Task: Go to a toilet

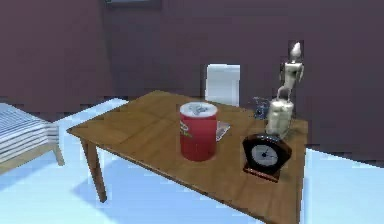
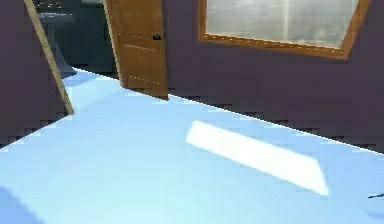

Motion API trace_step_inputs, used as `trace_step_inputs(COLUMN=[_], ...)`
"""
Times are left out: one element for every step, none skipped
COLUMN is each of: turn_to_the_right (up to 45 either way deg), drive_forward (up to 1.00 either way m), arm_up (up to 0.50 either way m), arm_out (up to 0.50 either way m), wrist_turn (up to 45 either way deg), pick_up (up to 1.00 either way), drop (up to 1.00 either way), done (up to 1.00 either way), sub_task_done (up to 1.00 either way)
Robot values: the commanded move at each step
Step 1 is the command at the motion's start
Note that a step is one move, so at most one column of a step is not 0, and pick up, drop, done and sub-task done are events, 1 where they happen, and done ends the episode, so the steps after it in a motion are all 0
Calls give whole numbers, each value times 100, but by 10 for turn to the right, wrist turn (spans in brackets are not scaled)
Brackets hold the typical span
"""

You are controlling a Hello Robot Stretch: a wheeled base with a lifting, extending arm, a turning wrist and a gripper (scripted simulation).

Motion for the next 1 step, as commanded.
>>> trace_step_inputs(turn_to_the_right=[450], drive_forward=[0], arm_up=[0], arm_out=[0], wrist_turn=[0], pick_up=[0], drop=[0], done=[0], sub_task_done=[0])
